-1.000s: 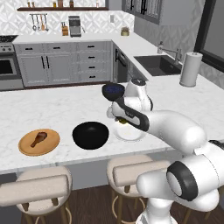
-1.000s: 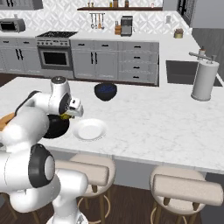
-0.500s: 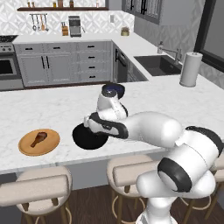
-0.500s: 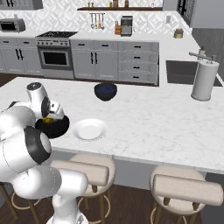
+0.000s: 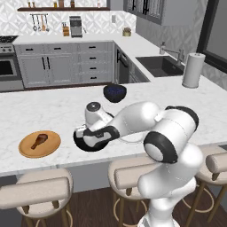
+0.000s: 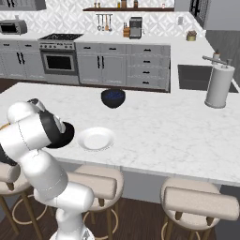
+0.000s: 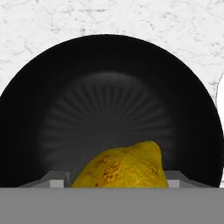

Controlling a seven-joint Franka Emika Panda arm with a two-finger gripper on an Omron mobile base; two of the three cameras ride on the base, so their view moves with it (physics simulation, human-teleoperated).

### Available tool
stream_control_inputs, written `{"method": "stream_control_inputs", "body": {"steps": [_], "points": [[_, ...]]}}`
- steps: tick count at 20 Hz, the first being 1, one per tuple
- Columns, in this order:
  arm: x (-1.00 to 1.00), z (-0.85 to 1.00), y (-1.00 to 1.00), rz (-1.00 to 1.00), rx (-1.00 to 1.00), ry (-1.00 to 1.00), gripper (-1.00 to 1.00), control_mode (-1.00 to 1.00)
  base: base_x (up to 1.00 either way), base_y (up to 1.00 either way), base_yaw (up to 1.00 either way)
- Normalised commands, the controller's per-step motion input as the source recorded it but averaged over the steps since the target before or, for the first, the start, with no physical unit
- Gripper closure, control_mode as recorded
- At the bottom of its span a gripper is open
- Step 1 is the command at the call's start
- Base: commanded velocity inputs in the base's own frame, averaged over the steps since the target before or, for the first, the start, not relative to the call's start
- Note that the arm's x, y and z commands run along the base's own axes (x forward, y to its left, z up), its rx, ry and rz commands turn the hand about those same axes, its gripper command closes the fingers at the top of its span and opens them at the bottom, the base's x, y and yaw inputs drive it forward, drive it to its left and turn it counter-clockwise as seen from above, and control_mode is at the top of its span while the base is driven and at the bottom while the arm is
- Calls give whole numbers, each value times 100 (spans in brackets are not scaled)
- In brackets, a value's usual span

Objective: Pick the chicken drumstick and lemon from their plates and place them in the bowl. Then put the bowl in the fridge.

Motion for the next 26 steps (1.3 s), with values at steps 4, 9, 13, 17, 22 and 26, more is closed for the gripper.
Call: {"method": "stream_control_inputs", "body": {"steps": [4, 9, 13, 17, 22, 26], "points": [[0, 0, 0, 0, 0, 0, -100, -100, 0, 0, 0], [0, 0, 0, 0, 0, 0, -100, -100, 0, 0, 0], [-9, 27, 0, 0, 0, -5, -100, -100, 0, 0, 0], [-71, 99, 23, 0, 16, -15, -100, -100, 0, 0, 0], [-90, 75, 73, -11, 26, -3, -100, -100, 0, 0, 0], [-57, 18, 91, -20, 22, -2, -100, -100, 0, 0, 0]]}}
